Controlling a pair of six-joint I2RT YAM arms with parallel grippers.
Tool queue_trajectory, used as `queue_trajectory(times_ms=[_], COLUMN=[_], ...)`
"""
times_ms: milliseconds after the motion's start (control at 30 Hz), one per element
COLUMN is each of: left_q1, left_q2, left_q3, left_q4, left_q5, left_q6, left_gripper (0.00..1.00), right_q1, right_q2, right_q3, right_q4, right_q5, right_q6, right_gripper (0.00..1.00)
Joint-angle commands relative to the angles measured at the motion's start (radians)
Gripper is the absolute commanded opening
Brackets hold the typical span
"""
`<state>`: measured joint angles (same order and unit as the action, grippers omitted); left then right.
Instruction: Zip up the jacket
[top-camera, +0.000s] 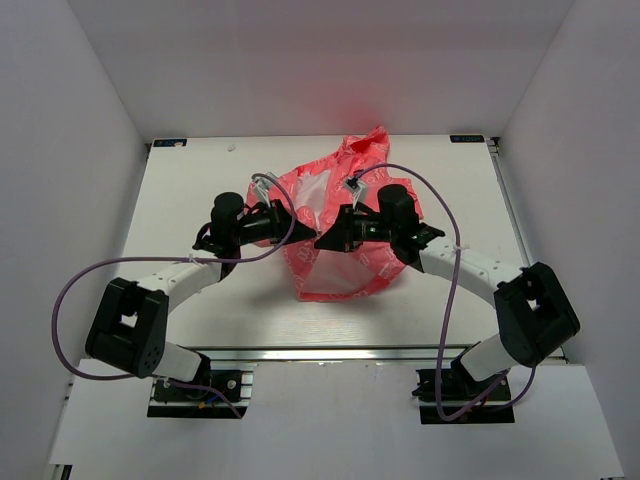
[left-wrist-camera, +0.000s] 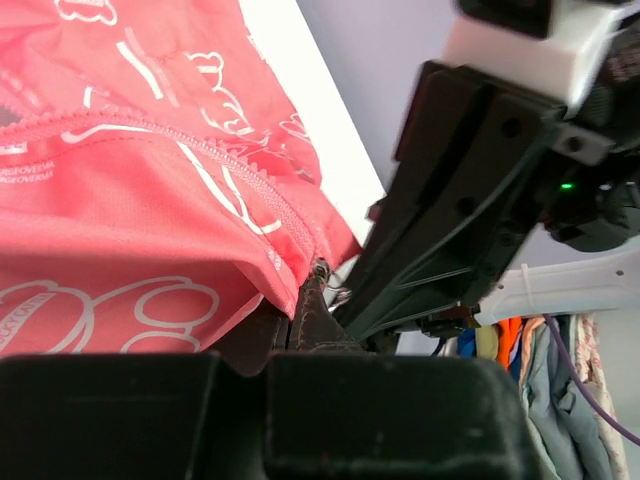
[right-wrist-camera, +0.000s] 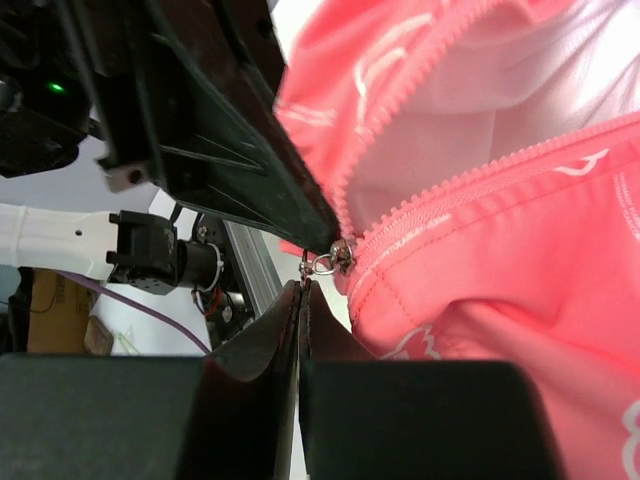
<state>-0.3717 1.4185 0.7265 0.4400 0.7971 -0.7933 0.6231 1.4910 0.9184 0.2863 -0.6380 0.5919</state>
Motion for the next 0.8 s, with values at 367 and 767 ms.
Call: queue_trajectory(times_ms=[367, 767], left_q1=[-0.015, -0.027], left_q2=[-0.056, -0.052], left_q3=[0.025, 0.065], left_q4=[-0.185, -0.474], left_q5=[0.042, 0.080], left_q6=[0.126, 0.287], left_gripper=[0.00, 0.00], right_q1=[0.003, -0.031], right_q2=[-0.089, -0.064], right_q3=[0.036, 0.059], right_q4=[0.074, 0.177], right_q5=[0.195, 0.227], right_q6=[-0.072, 0.091], right_gripper=[0.00, 0.00])
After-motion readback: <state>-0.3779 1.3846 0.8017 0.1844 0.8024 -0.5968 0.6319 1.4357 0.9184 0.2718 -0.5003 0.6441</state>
